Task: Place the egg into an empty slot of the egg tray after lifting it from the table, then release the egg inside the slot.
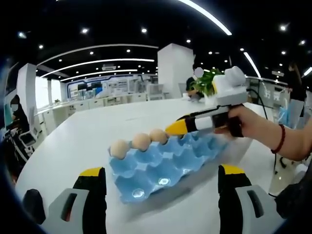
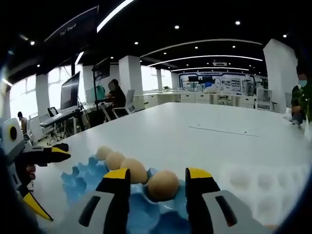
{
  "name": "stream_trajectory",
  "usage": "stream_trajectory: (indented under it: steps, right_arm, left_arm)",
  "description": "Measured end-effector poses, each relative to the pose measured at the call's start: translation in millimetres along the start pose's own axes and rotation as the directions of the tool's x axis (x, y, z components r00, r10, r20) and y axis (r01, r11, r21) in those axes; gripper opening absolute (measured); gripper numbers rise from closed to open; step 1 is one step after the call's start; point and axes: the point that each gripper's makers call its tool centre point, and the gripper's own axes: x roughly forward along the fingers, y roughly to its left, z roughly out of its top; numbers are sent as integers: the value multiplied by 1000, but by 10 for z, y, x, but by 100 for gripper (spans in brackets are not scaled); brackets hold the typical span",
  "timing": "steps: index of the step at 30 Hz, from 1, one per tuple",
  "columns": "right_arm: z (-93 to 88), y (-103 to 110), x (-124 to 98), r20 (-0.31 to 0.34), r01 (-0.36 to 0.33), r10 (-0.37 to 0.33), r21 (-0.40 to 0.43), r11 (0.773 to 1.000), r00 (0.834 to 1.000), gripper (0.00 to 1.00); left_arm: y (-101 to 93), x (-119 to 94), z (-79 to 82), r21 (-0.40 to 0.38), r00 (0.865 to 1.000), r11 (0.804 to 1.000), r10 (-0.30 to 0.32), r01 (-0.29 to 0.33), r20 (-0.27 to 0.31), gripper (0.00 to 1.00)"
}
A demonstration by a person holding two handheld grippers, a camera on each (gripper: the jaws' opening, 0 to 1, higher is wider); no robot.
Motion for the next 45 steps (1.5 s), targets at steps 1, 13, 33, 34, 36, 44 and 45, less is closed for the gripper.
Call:
stream_trajectory:
  steps: [1,13,33,34,36,44,45]
  right_arm:
    - [9,14,-10,4,-1,1,-5,1000,1000,48]
    - [90,-51,-69,18,-8,7,21,1000,1000,62]
    - [131,-50,-343,36,-67,64,105,992,997,77]
    - [130,-53,-348,35,-66,62,103,992,997,77]
    - [129,-110,-354,33,-54,51,97,994,998,77]
    - [145,-272,-430,27,-12,9,83,997,1000,77]
    - [130,-271,-464,22,-5,3,71,997,1000,77]
  left_arm:
    - [-3,-1,6,2,1000,1000,0,0,1,97]
    - [-35,-7,26,-4,1000,1000,-1,1,8,99]
    - [-77,1,34,-13,1000,1000,4,-3,12,100]
    - [-78,1,39,-15,1000,1000,3,-3,14,100]
    - [-76,2,47,-15,1000,1000,4,-4,16,100]
    - [-70,11,68,-6,1000,1000,7,-7,15,100]
    - [-69,12,70,-5,1000,1000,8,-8,15,100]
